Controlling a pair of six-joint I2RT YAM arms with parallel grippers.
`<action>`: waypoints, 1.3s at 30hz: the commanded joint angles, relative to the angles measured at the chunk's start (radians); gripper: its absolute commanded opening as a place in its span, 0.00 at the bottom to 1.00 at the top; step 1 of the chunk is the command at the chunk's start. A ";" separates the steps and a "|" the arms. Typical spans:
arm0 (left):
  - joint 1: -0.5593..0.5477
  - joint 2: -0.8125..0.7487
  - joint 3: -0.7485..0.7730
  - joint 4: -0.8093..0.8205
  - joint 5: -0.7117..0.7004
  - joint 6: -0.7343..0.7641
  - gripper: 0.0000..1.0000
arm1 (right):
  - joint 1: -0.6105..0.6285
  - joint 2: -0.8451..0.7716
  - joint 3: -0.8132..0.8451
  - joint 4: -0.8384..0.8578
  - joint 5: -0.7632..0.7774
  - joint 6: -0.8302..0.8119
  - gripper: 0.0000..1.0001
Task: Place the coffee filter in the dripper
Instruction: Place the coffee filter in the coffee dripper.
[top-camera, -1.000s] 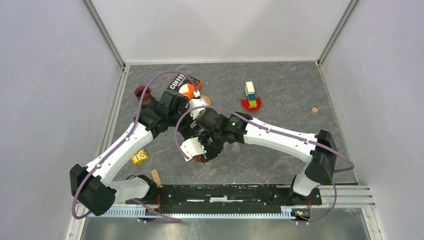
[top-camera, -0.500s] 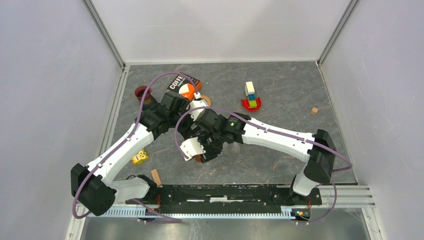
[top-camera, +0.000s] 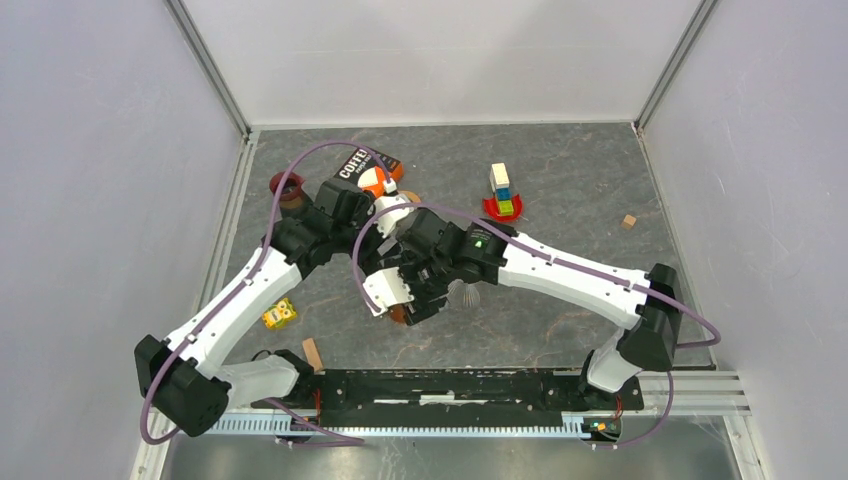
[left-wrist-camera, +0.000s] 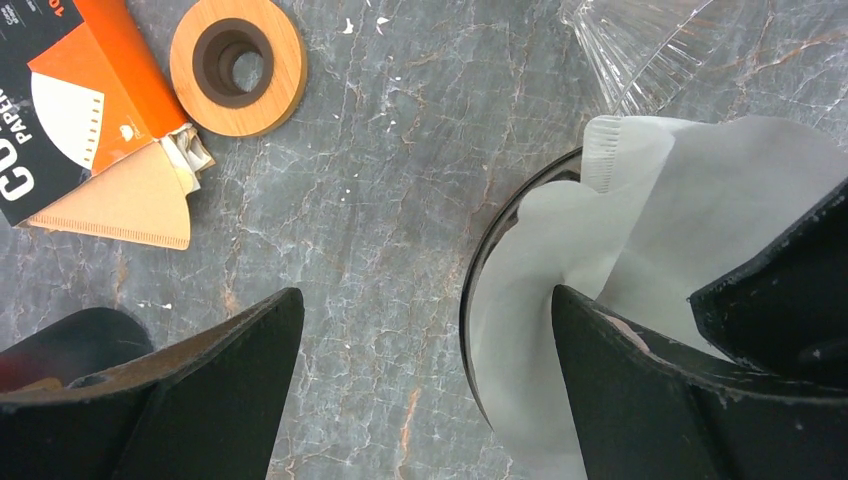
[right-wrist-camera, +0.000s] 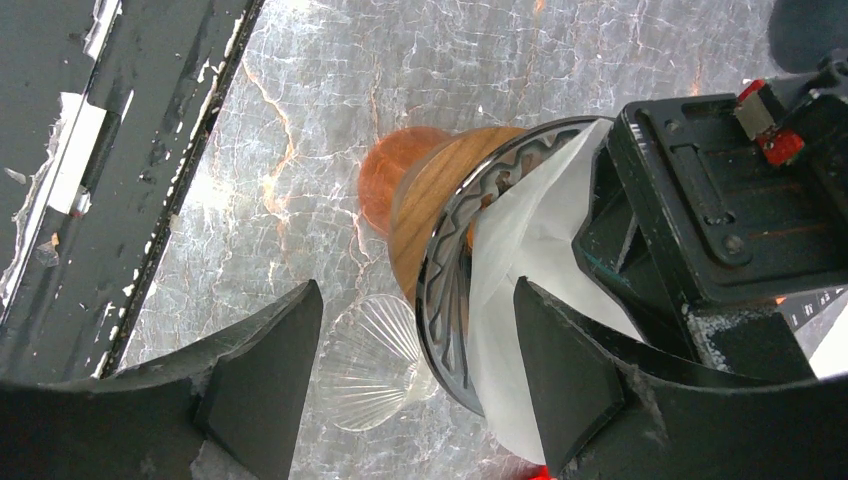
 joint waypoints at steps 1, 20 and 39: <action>0.001 -0.031 0.053 -0.020 0.026 0.032 1.00 | -0.009 -0.049 0.047 0.004 -0.023 0.000 0.78; 0.001 -0.093 0.124 -0.083 0.093 0.040 1.00 | -0.045 -0.063 0.119 -0.016 -0.069 0.014 0.79; 0.269 -0.028 0.312 -0.058 0.019 -0.273 0.93 | -0.346 -0.284 -0.010 0.108 -0.229 0.151 0.78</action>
